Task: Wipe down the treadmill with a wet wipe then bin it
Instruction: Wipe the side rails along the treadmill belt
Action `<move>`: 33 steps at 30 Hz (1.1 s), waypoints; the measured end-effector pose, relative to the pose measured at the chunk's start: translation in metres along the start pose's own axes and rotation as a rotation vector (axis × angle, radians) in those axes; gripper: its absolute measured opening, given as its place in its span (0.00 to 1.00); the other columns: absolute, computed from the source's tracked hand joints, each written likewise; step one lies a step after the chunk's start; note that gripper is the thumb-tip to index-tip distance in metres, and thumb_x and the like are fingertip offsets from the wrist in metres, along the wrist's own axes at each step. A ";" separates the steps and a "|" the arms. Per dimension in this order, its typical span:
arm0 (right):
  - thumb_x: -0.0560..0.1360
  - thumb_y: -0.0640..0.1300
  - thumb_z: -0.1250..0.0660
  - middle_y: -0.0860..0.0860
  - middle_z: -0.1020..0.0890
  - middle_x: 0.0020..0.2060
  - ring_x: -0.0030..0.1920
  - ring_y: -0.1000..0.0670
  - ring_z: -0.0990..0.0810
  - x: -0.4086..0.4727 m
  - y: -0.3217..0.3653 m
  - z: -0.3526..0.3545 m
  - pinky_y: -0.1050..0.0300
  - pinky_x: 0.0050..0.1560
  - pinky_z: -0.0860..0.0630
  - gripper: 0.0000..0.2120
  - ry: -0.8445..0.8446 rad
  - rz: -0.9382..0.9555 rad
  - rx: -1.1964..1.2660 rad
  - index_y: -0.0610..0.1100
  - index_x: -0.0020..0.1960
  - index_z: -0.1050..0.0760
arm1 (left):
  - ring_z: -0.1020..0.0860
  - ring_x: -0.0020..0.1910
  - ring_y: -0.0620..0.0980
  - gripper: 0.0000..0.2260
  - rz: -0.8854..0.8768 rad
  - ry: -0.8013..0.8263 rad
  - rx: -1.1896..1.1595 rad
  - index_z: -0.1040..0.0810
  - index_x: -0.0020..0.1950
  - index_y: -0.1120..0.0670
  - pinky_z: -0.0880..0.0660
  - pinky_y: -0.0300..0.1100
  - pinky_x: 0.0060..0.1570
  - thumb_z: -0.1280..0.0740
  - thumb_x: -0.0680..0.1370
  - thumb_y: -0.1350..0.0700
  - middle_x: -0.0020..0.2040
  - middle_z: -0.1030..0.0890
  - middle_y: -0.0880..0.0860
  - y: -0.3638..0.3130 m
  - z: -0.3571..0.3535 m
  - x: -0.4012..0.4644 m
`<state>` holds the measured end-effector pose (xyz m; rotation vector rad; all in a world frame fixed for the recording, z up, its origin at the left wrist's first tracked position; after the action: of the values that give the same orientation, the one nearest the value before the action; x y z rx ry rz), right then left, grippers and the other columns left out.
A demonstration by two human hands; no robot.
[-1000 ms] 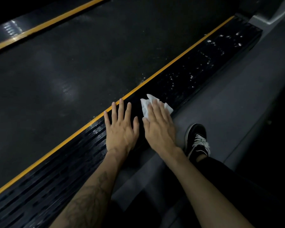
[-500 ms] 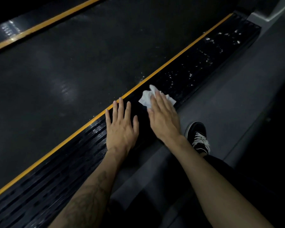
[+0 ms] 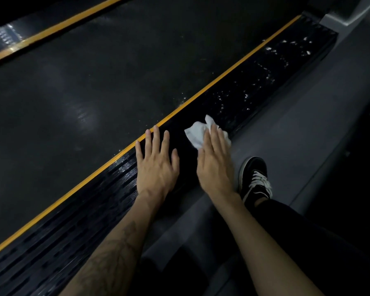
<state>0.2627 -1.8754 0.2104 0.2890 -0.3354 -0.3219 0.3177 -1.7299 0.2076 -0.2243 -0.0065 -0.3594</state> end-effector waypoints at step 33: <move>0.86 0.47 0.48 0.41 0.39 0.81 0.81 0.41 0.43 0.018 -0.045 0.003 0.40 0.79 0.41 0.25 -0.012 0.057 0.027 0.39 0.80 0.38 | 0.54 0.84 0.54 0.29 0.101 -0.041 -0.107 0.36 0.80 0.54 0.57 0.63 0.80 0.57 0.82 0.45 0.84 0.44 0.54 -0.047 -0.010 0.036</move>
<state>0.2661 -1.9232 0.2037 0.3039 -0.3592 -0.2629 0.3343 -1.7876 0.2096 -0.3365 -0.0164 -0.2547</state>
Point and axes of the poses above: each hand's wrist, its own x-axis towards the middle knuckle, its own z-axis out of the back of the hand, y = z × x, the point moved 7 cm from there along x, towards the middle knuckle
